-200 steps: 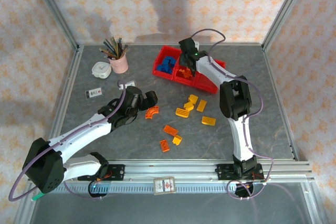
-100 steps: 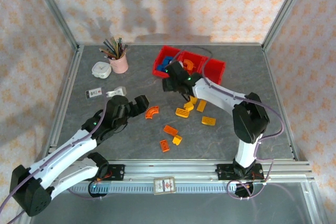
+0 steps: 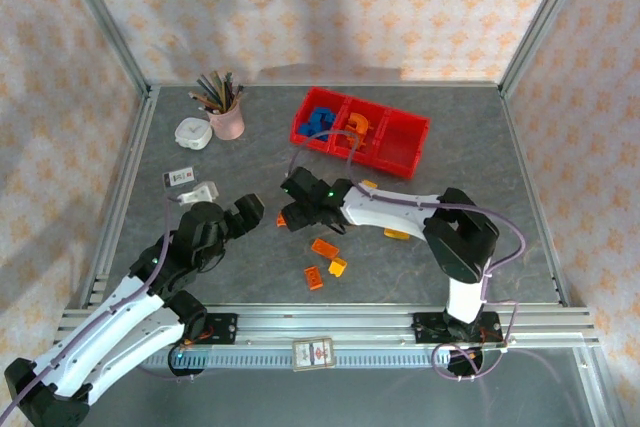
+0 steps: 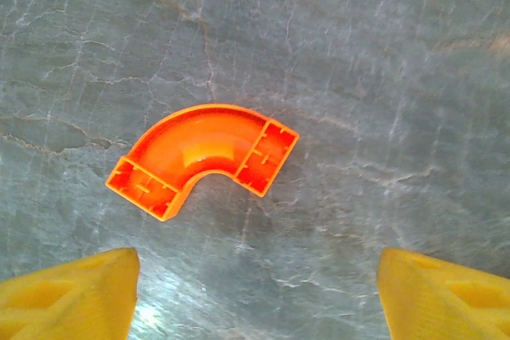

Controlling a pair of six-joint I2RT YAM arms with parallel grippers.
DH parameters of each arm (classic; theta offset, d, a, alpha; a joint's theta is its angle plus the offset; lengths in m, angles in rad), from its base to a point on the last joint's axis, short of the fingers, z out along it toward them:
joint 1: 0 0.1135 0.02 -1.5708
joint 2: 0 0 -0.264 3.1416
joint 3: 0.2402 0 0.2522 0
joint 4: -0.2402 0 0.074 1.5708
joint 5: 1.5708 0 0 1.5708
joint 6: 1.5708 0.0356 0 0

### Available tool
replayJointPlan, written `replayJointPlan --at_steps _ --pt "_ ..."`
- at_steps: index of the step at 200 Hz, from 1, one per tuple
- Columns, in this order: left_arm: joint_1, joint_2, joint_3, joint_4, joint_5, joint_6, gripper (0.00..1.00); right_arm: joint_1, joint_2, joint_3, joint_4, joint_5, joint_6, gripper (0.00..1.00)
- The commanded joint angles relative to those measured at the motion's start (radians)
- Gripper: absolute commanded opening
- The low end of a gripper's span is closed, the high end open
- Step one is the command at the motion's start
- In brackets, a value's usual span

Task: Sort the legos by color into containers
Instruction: Pick up the lego from the center of the table.

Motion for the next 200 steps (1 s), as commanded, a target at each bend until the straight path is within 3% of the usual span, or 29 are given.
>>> replayJointPlan --at_steps 1,57,132,200 --pt "0.008 -0.011 -0.016 -0.039 -0.034 -0.020 0.99 0.017 0.033 0.014 0.033 -0.012 0.178 0.78" --pt "0.009 -0.057 -0.003 -0.105 -0.100 -0.040 0.99 0.089 0.147 0.116 -0.016 0.081 0.458 0.79" --pt "0.009 -0.148 -0.003 -0.182 -0.163 -0.067 0.99 0.124 0.297 0.258 -0.091 0.212 0.545 0.74" --pt "0.008 -0.152 -0.003 -0.179 -0.153 -0.062 0.99 0.125 0.341 0.283 -0.093 0.247 0.528 0.52"
